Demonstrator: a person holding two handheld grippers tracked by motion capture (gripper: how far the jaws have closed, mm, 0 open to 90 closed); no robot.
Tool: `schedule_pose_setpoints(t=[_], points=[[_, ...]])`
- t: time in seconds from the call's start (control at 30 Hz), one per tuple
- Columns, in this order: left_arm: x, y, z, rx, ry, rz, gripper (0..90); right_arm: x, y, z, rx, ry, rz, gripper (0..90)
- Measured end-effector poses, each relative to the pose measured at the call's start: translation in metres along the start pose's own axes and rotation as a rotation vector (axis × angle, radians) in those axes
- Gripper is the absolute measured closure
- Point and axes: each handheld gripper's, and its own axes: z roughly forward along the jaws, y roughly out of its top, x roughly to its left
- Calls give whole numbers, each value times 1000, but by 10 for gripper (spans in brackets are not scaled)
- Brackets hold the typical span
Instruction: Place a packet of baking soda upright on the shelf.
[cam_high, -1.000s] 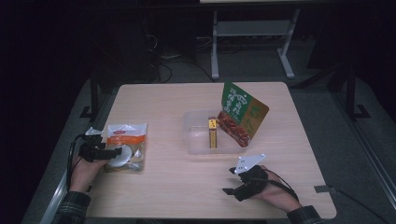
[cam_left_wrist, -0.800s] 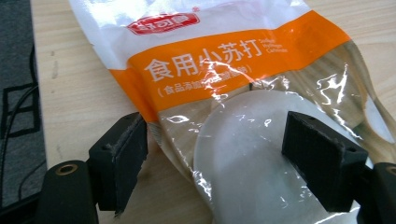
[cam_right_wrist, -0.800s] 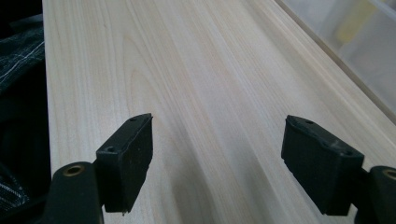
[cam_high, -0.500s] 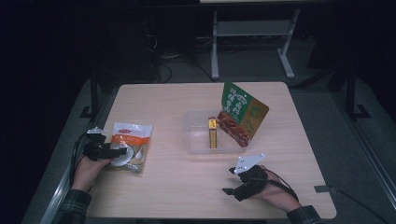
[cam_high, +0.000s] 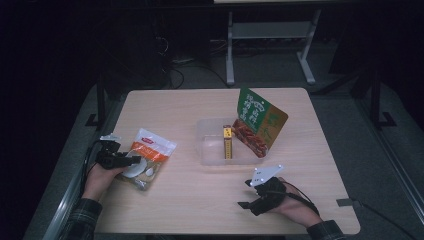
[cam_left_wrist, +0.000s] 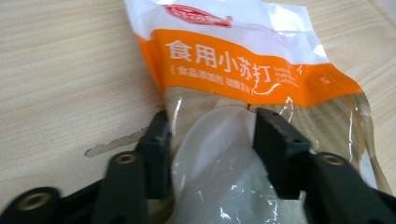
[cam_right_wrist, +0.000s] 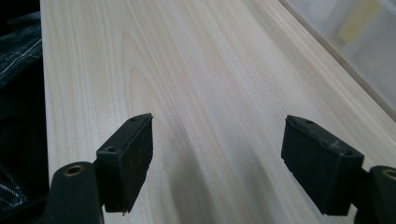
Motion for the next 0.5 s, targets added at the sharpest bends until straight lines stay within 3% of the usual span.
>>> schedule_pose_setpoints(t=[0.3, 0.33, 0.37, 0.4, 0.5], points=[[4, 0, -1, -3, -65, 3, 840, 0, 0, 1, 4, -3, -9, 247], [4, 1, -2, 3, -64, 23, 850, -1, 0, 1, 4, -3, -7, 247], [3, 0, -2, -13, -64, 12, 858, -1, 0, 1, 6, -5, -9, 248], [3, 1, -4, -5, -64, 33, 866, -1, 0, 1, 9, 0, 0, 253], [1, 1, -8, -32, -67, 39, 887, -1, 1, 1, 16, 5, 2, 260]])
